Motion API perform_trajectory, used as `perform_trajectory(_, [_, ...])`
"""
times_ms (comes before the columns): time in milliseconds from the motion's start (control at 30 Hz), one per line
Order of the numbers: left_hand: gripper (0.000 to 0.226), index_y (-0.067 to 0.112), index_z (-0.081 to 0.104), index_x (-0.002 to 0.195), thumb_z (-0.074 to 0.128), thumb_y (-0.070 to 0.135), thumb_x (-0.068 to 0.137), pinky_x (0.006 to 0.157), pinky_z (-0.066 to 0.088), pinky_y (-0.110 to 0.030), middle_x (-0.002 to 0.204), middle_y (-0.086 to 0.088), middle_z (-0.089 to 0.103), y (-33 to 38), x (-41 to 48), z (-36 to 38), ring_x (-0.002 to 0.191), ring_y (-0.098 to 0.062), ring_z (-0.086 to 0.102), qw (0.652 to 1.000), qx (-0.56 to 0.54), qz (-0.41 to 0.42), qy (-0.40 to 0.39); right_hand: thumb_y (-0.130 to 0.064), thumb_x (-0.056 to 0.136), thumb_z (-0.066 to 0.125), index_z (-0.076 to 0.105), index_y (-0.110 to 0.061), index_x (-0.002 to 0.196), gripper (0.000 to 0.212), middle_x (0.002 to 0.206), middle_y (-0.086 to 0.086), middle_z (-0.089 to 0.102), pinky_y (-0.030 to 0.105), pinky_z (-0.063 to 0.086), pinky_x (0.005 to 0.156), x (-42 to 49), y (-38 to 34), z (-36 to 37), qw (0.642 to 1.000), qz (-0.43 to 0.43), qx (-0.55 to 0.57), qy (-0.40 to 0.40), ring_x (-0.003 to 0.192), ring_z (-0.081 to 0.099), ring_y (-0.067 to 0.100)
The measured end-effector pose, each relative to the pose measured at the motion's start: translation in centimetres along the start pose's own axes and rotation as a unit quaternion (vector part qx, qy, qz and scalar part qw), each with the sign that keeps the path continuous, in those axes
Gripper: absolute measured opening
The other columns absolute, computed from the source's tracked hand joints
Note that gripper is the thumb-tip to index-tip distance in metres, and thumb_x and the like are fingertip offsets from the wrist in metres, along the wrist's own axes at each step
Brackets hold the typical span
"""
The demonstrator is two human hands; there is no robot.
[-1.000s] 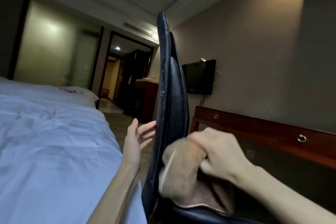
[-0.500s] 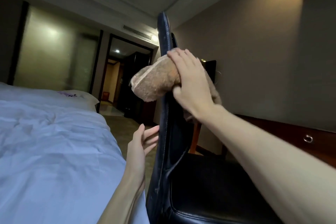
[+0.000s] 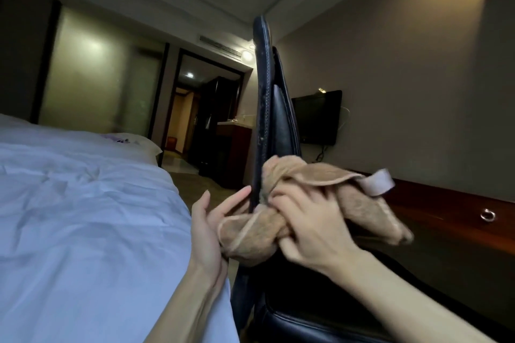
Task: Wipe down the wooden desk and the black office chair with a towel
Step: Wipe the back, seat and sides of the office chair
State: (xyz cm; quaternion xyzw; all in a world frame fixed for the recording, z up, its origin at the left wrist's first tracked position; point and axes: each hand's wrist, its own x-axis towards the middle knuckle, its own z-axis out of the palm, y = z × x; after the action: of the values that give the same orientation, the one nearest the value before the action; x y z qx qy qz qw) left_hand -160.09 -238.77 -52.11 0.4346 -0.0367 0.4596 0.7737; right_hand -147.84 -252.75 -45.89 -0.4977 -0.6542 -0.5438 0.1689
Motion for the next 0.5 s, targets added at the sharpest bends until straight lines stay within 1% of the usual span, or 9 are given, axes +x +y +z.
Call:
perform_trajectory(33, [0.071, 0.012, 0.075, 0.126, 0.024, 0.057, 0.103, 0.112, 0.043, -0.05, 0.13, -0.021, 0.069, 0.1, 0.0, 0.0, 0.127, -0.032, 0.064, 1.0, 0.004, 0.003, -0.007, -0.023, 0.058, 0.075, 0.059, -0.018, 0.112, 0.056, 0.125, 0.007, 0.055, 0.053, 0.052, 0.087, 0.6, 1.0, -0.7, 0.999, 0.021, -0.023, 0.032, 0.112, 0.049, 0.031])
perform_trajectory(100, [0.066, 0.01, 0.076, 0.123, 0.024, 0.046, 0.106, 0.116, 0.04, -0.048, 0.131, -0.018, 0.07, 0.1, 0.1, 0.2, 0.129, -0.027, 0.063, 1.0, 0.006, 0.02, -0.003, -0.01, 0.059, 0.088, 0.053, -0.018, 0.114, 0.066, 0.126, 0.013, 0.05, 0.058, 0.051, 0.089, 2.3, 2.9, -2.2, 0.992, 0.063, -0.031, 0.1, 0.114, 0.045, 0.034])
perform_trajectory(200, [0.059, 0.01, 0.08, 0.115, 0.026, 0.032, 0.106, 0.115, 0.041, -0.042, 0.129, -0.015, 0.071, 0.0, 0.0, 0.5, 0.127, -0.024, 0.064, 0.999, -0.012, 0.029, 0.005, 0.0, 0.072, 0.082, 0.059, -0.013, 0.116, 0.051, 0.126, 0.012, 0.043, 0.06, 0.049, 0.091, 5.6, 4.9, -3.6, 0.985, 0.053, -0.069, 0.146, 0.118, 0.041, 0.035])
perform_trajectory(267, [0.057, 0.004, 0.073, 0.125, 0.025, 0.028, 0.104, 0.117, 0.038, -0.043, 0.131, -0.015, 0.07, 0.0, 0.0, 0.6, 0.129, -0.024, 0.063, 1.0, -0.015, 0.024, -0.005, -0.001, 0.077, 0.077, 0.068, -0.007, 0.116, 0.041, 0.125, 0.013, 0.04, 0.059, 0.051, 0.087, 8.0, 5.8, -3.9, 0.984, 0.037, -0.093, 0.144, 0.119, 0.037, 0.034])
perform_trajectory(333, [0.057, 0.0, 0.066, 0.132, 0.025, 0.026, 0.103, 0.119, 0.037, -0.045, 0.132, -0.015, 0.07, 0.2, -0.1, 0.6, 0.13, -0.024, 0.063, 1.0, -0.01, 0.023, -0.01, -0.004, 0.075, 0.074, 0.067, -0.009, 0.123, 0.049, 0.127, 0.02, 0.047, 0.055, 0.053, 0.082, 10.8, 6.2, -4.2, 0.985, 0.047, -0.108, 0.123, 0.122, 0.035, 0.033])
perform_trajectory(367, [0.057, -0.001, 0.066, 0.132, 0.024, 0.025, 0.102, 0.119, 0.037, -0.045, 0.133, -0.015, 0.07, 0.3, -0.2, 0.5, 0.129, -0.024, 0.063, 1.0, -0.002, 0.023, -0.013, -0.007, 0.072, 0.073, 0.065, -0.014, 0.129, 0.057, 0.129, 0.021, 0.048, 0.053, 0.052, 0.083, 12.1, 6.4, -4.1, 0.987, 0.08, -0.1, 0.094, 0.124, 0.035, 0.033])
perform_trajectory(400, [0.057, -0.001, 0.066, 0.131, 0.024, 0.024, 0.102, 0.119, 0.037, -0.045, 0.133, -0.015, 0.07, 0.3, -0.2, 0.6, 0.129, -0.023, 0.063, 1.0, 0.006, 0.025, -0.016, -0.012, 0.07, 0.071, 0.06, -0.022, 0.135, 0.067, 0.134, 0.019, 0.046, 0.051, 0.051, 0.088, 13.2, 6.7, -3.9, 0.987, 0.129, -0.077, 0.049, 0.127, 0.035, 0.033])
perform_trajectory(467, [0.057, -0.001, 0.067, 0.131, 0.024, 0.024, 0.103, 0.118, 0.038, -0.045, 0.132, -0.013, 0.07, 0.3, -0.1, 0.6, 0.129, -0.023, 0.063, 0.999, 0.02, 0.03, -0.015, -0.021, 0.072, 0.069, 0.047, -0.038, 0.148, 0.081, 0.147, 0.01, 0.039, 0.049, 0.044, 0.104, 14.5, 6.9, -3.2, 0.973, 0.224, 0.021, -0.054, 0.137, 0.034, 0.031])
perform_trajectory(500, [0.057, 0.0, 0.067, 0.13, 0.024, 0.025, 0.103, 0.118, 0.038, -0.044, 0.132, -0.013, 0.07, 0.3, 0.1, 0.5, 0.129, -0.022, 0.063, 0.999, 0.026, 0.031, -0.013, -0.022, 0.073, 0.068, 0.04, -0.042, 0.152, 0.086, 0.153, 0.005, 0.037, 0.048, 0.041, 0.11, 14.6, 7.0, -2.8, 0.964, 0.242, 0.061, -0.086, 0.141, 0.034, 0.03])
